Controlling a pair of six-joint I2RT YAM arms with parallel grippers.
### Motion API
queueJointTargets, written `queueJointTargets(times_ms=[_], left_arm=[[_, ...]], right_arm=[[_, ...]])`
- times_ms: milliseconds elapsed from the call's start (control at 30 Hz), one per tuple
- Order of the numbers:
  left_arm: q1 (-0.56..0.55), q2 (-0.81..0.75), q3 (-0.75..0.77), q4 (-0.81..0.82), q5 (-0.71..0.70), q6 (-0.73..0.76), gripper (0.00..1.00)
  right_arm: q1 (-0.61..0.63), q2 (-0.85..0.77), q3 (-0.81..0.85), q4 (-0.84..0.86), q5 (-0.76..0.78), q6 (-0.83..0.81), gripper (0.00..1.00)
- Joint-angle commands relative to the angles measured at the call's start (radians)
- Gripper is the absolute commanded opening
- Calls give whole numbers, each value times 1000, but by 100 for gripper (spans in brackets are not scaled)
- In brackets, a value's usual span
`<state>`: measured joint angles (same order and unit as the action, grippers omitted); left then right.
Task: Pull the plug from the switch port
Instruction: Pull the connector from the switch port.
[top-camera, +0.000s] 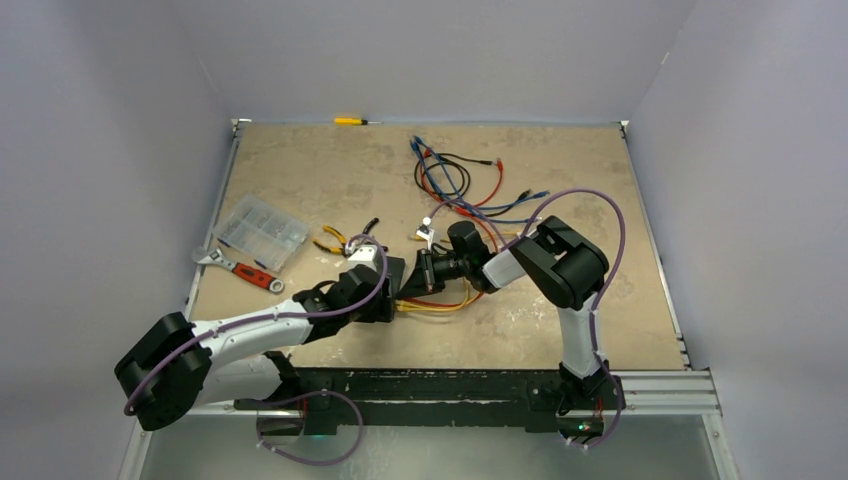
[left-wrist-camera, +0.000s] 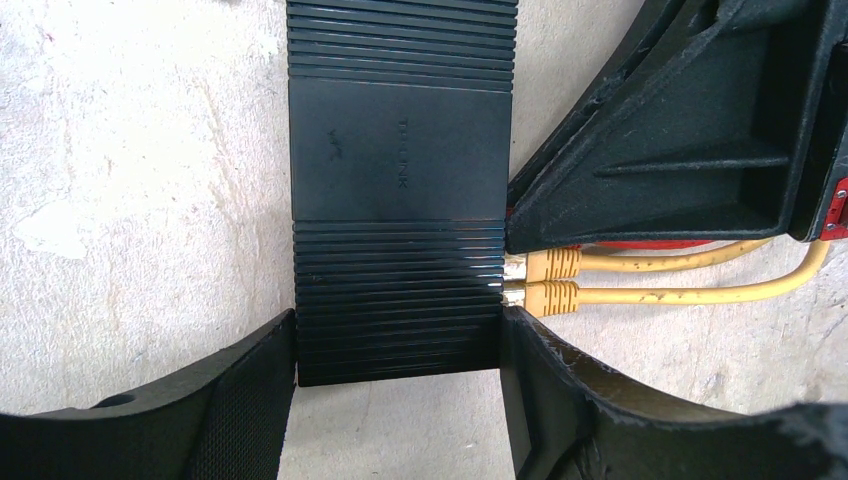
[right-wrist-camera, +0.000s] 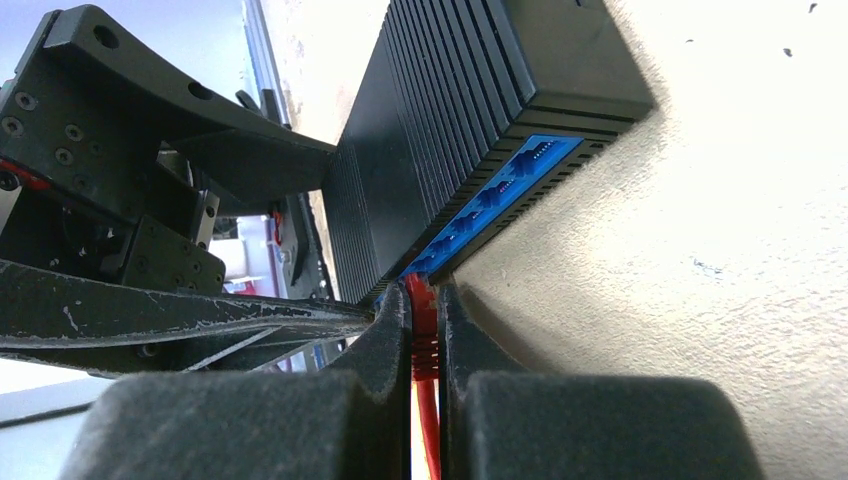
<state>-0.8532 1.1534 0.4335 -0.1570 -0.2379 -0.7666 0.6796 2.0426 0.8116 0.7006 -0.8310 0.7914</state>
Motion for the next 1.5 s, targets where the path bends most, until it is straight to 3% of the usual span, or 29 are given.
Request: queueJointTargets(times_ms=[0,700,1467], left_arm=[[-7,6,-23,-108,11,-19,0],[-6,19,0,-195,-97,-79,0],[-6,14,4,-231,-124,-101,0]], right_arm=[[8,8,22,-49,49,-57,0],[9,-68,-23,-139,46,-126,0],[6,-119,-72,-163,75,-144,0]])
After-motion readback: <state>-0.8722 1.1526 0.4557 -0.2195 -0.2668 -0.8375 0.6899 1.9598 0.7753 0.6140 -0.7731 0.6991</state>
